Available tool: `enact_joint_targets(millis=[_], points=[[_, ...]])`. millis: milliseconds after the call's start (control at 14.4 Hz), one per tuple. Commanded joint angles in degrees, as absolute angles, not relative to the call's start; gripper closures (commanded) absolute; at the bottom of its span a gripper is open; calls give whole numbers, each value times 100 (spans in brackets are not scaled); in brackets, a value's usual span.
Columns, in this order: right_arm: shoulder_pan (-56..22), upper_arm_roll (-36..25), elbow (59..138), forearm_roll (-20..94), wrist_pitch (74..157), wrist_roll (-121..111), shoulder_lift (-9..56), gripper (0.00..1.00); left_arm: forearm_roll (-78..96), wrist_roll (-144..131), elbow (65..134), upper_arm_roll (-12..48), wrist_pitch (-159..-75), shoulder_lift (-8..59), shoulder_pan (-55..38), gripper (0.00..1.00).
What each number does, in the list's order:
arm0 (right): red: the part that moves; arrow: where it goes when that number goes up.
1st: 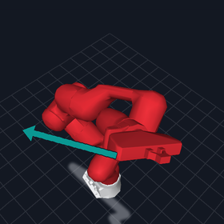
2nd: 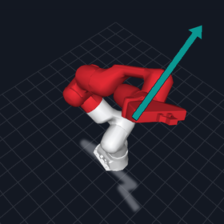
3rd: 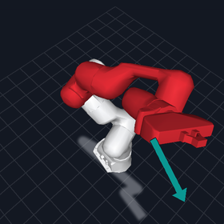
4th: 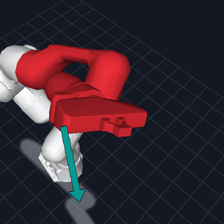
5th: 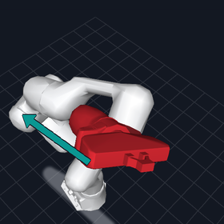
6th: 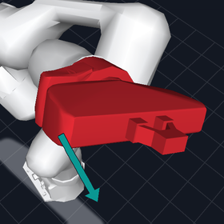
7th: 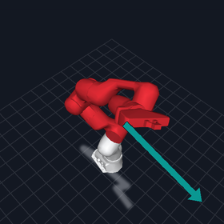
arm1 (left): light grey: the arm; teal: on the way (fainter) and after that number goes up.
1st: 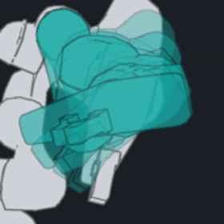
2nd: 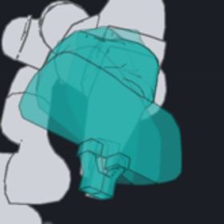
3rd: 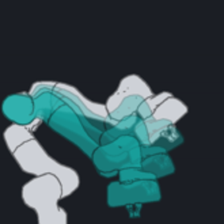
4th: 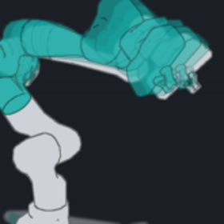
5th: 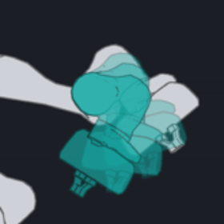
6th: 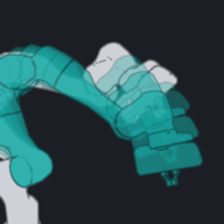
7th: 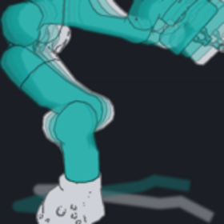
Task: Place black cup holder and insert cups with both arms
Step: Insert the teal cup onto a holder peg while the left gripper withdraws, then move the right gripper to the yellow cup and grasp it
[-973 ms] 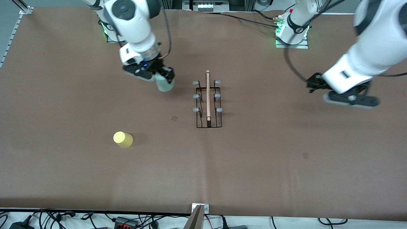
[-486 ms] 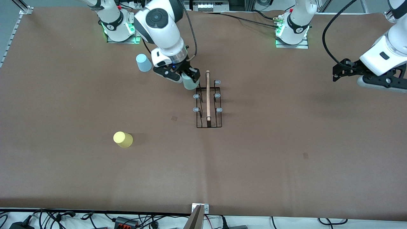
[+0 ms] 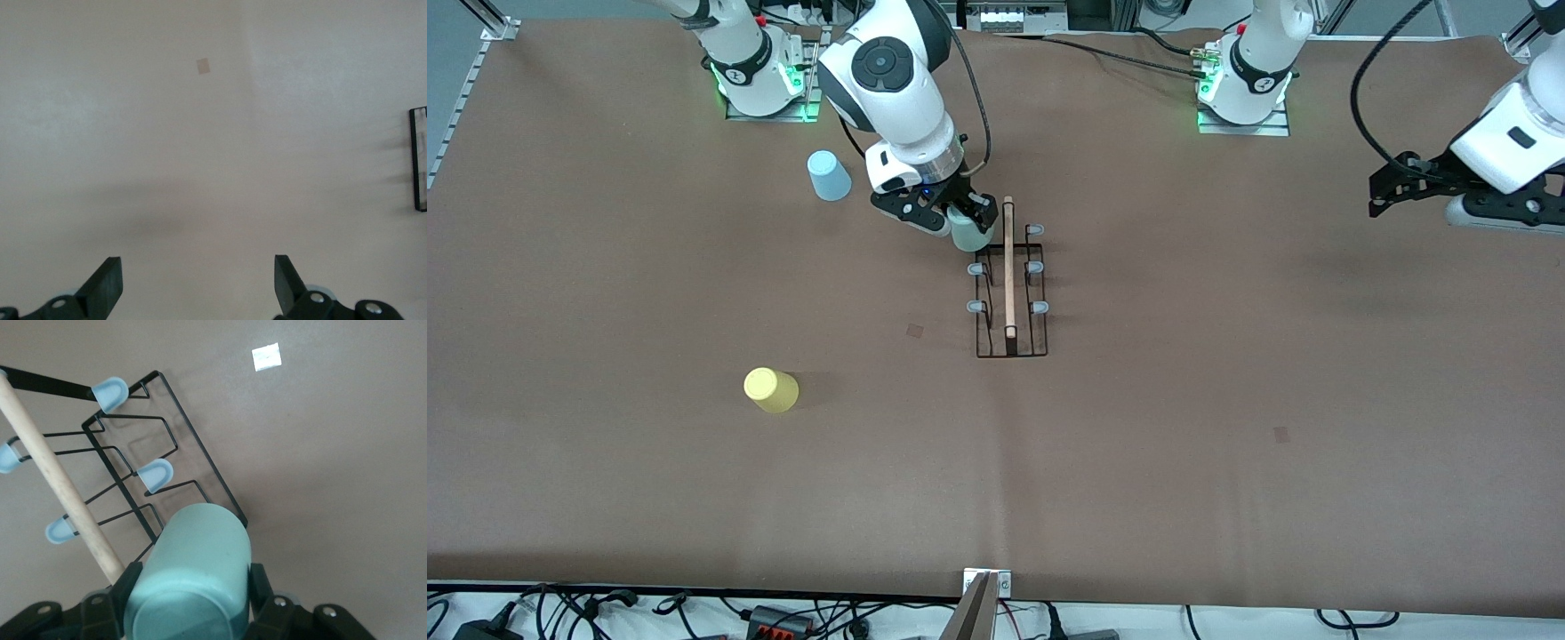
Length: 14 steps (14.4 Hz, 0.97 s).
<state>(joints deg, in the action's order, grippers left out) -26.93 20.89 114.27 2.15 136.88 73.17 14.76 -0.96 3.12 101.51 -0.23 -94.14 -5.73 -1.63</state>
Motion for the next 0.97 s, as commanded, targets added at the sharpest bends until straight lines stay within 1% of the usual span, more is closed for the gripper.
enact_joint_targets(millis=[0,69,139,347,417,486,625,695,903], points=[[-2786,2092,11364,237,13693,7392,1661,68,149,62,9809,-27,-9176,-448,-185,0],[-2769,2092,11356,237,13693,7392,1696,22,158,62,9809,-18,-9167,-448,-185,0],[-2751,2092,11355,246,13693,7392,1688,0,158,62,9800,-18,-9158,-440,-185,0],[-2506,2065,11320,211,13632,7190,1565,0,167,62,9765,-9,-9158,-413,-185,0],[-2226,2065,11346,194,13554,6989,1382,0,167,62,9721,-9,-9158,-387,-193,0],[-1945,2065,11355,193,13300,6474,1241,0,167,62,9695,9,-9158,-361,-193,0],[-1261,2065,11347,185,12790,5009,1064,0,167,62,9668,9,-9149,-352,-193,0],[-944,2057,11338,150,12771,4383,1055,0,167,62,9651,9,-9149,-352,-193,0],[-134,2048,11329,-709,12753,3185,1212,0,167,62,9650,9,-9149,-343,-193,0]])
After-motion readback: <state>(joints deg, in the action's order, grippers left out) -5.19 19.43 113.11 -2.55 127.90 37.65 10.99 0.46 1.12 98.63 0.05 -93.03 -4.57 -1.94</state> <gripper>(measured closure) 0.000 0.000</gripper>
